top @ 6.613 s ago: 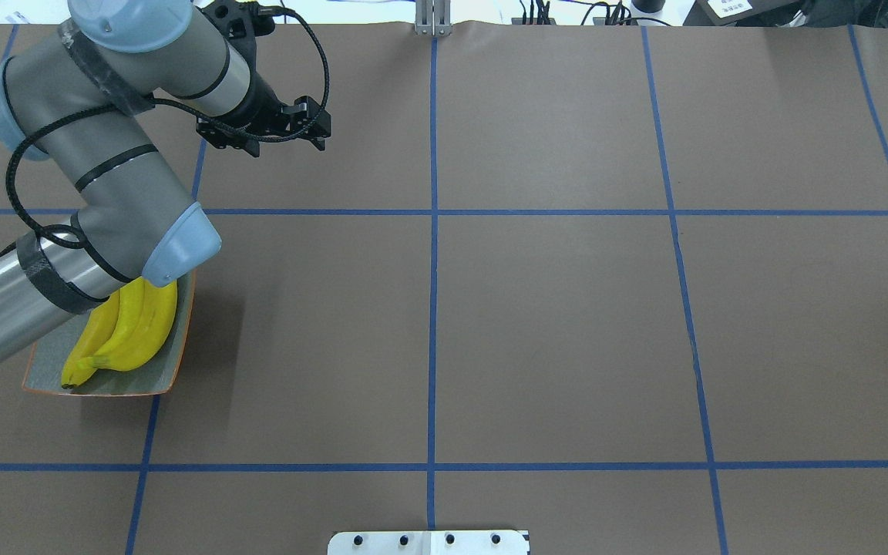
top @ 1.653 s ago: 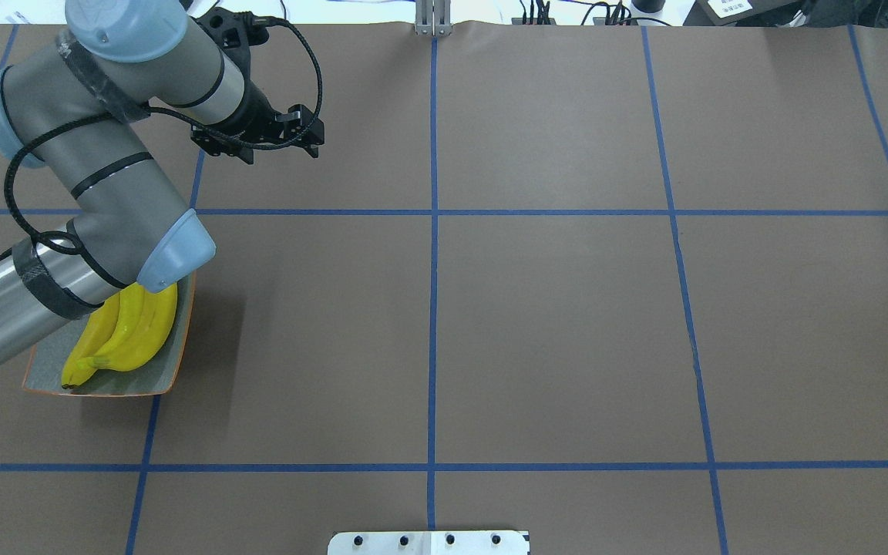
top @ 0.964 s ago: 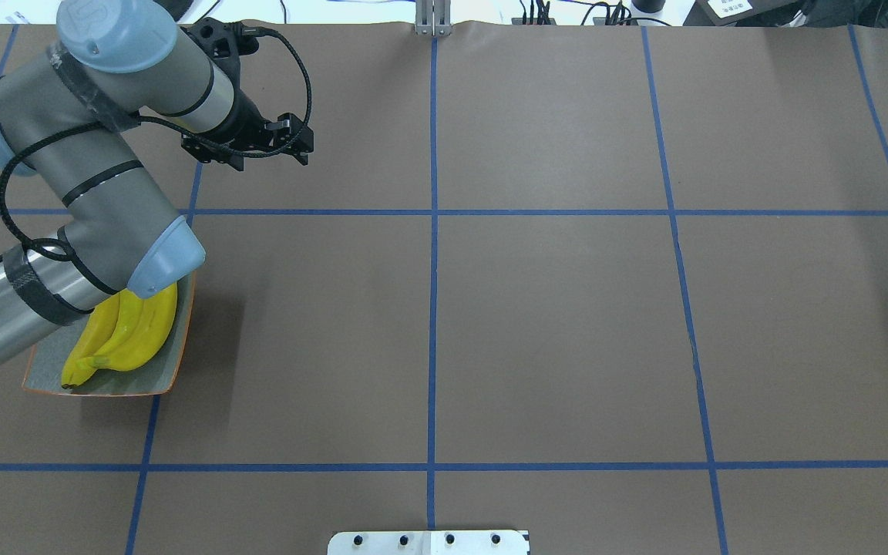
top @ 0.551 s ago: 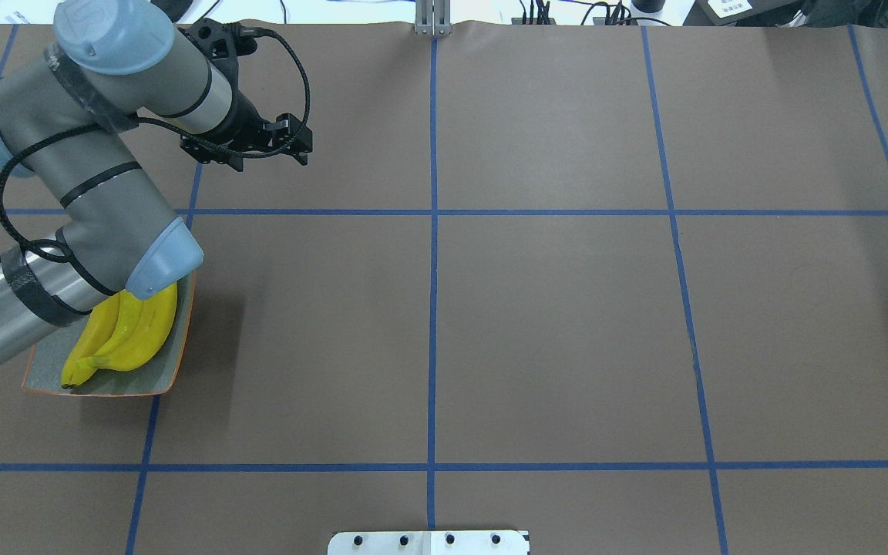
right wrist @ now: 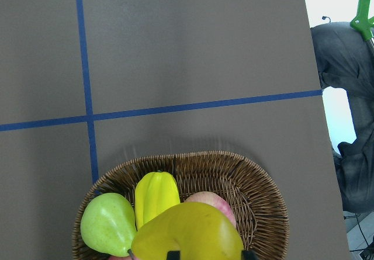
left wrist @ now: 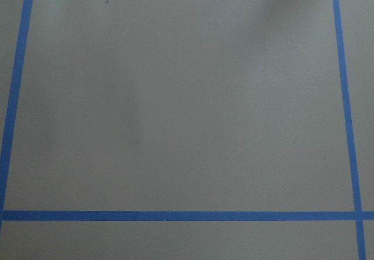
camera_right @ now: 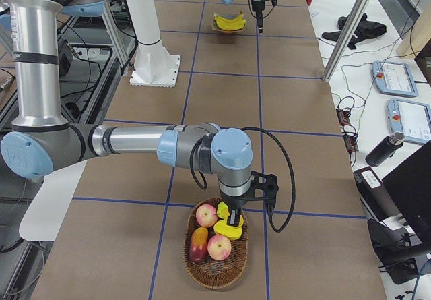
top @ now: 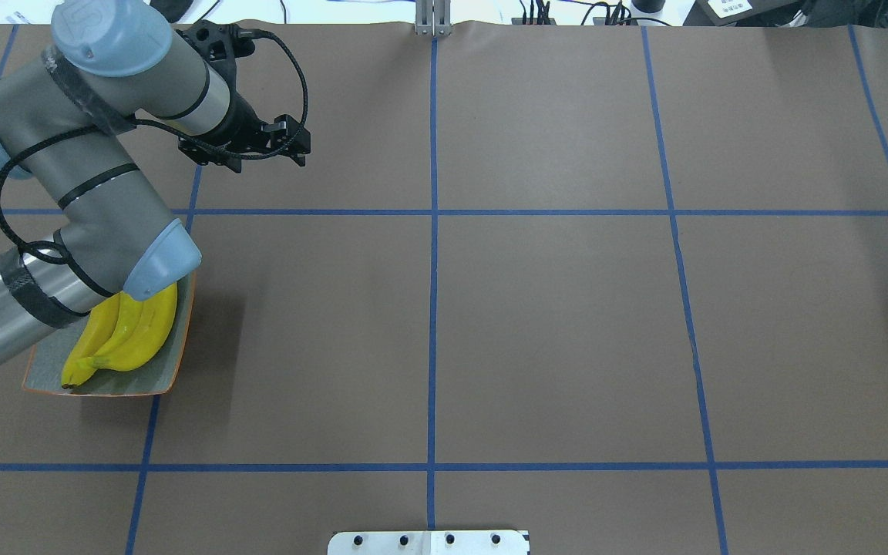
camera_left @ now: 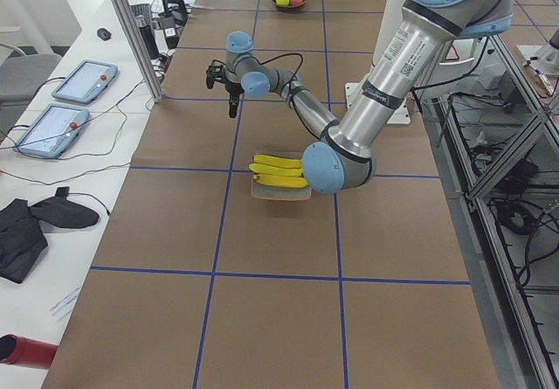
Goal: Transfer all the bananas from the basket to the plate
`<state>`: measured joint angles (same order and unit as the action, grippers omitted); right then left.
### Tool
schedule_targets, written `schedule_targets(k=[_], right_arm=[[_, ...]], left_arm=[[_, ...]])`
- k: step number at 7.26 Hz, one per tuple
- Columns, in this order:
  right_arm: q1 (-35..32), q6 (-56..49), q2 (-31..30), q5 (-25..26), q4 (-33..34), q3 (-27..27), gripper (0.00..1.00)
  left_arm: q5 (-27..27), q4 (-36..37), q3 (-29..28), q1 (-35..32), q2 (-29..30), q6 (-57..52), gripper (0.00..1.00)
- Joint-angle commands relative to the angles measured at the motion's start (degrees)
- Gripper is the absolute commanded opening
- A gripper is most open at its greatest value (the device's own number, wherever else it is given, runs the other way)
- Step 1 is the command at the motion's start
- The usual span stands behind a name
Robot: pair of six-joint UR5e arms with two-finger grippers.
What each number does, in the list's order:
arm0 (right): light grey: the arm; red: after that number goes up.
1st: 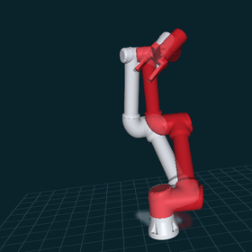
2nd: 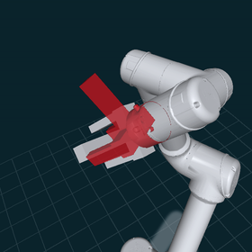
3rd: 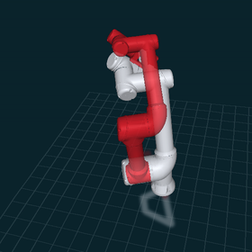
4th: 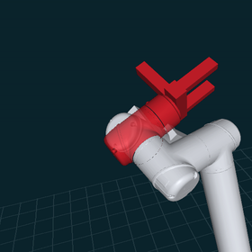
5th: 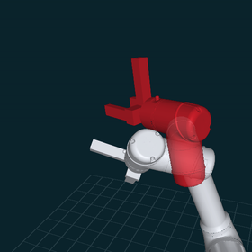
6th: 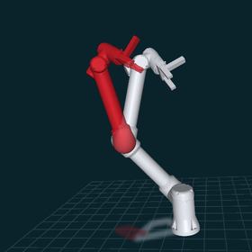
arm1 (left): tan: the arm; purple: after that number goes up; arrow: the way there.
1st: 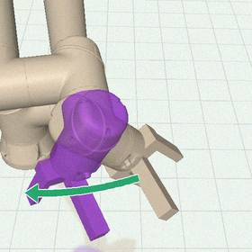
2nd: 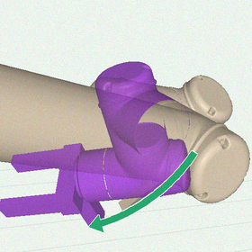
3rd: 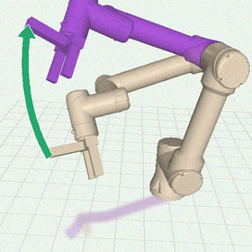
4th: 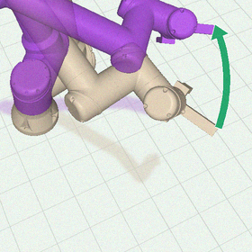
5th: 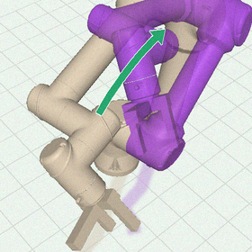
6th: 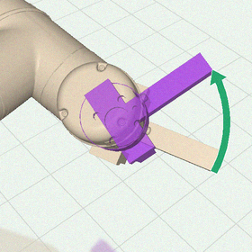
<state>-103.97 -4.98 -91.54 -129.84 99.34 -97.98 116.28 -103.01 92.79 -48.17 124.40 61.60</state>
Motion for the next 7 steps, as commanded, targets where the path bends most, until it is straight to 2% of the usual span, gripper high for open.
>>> schedule_targets(k=[1,5,7], right_arm=[[-0.1,0.0,-0.1,-2.3,-0.1,0.0,0.0],[-1.6,-0.6,-1.8,-3.7,-0.3,0.4,0.0],[-3.2,-0.6,-2.7,-7.9,-0.3,1.1,0.0]], left_arm=[[0.0,0.0,-0.1,0.0,0.0,-0.1,1.0],[0.0,0.0,-0.3,0.0,0.0,-0.1,1.0],[0.0,0.0,-0.4,0.0,0.0,-0.1,1.0]])
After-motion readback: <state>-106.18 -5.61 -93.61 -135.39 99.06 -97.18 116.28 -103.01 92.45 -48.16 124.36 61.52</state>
